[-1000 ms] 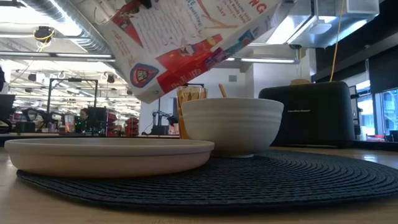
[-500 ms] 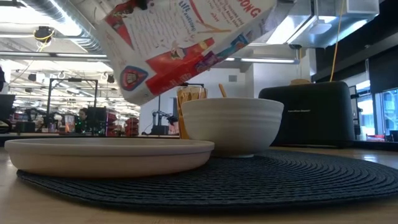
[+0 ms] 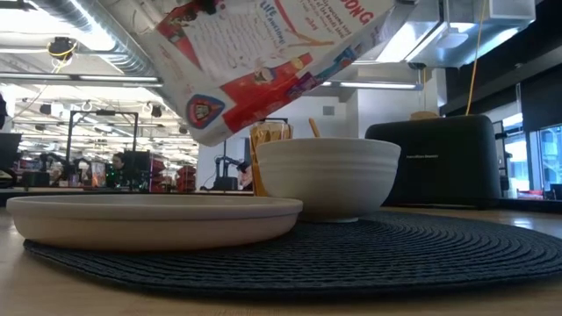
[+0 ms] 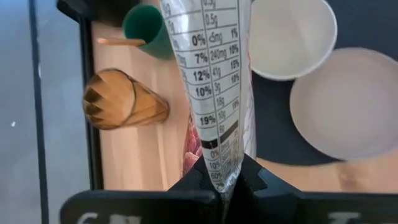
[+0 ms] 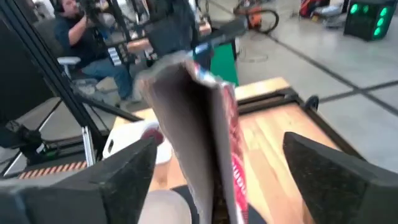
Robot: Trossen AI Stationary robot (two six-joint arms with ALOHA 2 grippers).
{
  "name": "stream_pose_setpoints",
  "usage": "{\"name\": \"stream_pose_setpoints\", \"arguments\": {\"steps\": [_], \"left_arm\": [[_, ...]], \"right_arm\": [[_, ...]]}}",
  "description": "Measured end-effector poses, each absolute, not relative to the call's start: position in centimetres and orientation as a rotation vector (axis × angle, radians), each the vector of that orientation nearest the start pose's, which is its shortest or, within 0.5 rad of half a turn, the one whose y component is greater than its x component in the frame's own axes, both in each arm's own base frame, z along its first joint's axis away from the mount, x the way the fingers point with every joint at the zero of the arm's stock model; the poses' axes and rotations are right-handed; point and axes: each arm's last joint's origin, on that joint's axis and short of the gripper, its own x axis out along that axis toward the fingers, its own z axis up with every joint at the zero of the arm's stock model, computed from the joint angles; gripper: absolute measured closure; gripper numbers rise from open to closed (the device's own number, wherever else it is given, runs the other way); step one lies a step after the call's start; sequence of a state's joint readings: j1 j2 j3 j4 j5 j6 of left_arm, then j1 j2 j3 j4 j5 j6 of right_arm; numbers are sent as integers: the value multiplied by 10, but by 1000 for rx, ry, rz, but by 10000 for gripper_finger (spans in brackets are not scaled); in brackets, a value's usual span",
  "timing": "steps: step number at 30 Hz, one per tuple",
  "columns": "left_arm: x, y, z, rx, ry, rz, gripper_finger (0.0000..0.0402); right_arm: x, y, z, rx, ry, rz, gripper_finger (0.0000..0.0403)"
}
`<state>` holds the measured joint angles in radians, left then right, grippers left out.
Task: Arrange a breakfast setting
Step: Pour the cereal from the cereal box into the white bowl
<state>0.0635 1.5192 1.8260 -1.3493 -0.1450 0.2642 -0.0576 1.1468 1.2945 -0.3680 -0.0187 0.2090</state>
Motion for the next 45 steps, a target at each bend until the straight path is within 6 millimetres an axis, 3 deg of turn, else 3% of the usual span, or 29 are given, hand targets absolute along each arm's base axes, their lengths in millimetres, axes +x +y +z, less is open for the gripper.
{"name": "stream_pose_setpoints", "arguments": {"steps": [7,12,16,20,21,26,32,38,45], "left_arm": [[271,21,416,256,1047,65,401],[273,21,417,245,1016,77,401],[276,21,418,223,988,69,401],[275,20,418,216,991,53,399],[275,20,418,215,991,51,396],[276,20,419,202,973,61,366],[278,21,420,137,948,104,301],[278,20,409,94,1000,100,238],[286,20,383,65,1052,81,201]], "right_arm": [[263,-13,402,230,277,-26,60],[276,-15,392,230,312,-51,96],[285,-15,387,232,318,-39,191],[288,-15,385,218,321,-6,353],[288,-15,385,203,322,-1,377],[286,-15,388,185,306,3,399],[280,-14,394,163,272,7,402],[268,-13,407,142,210,25,402],[259,-12,416,135,165,29,403]]}}
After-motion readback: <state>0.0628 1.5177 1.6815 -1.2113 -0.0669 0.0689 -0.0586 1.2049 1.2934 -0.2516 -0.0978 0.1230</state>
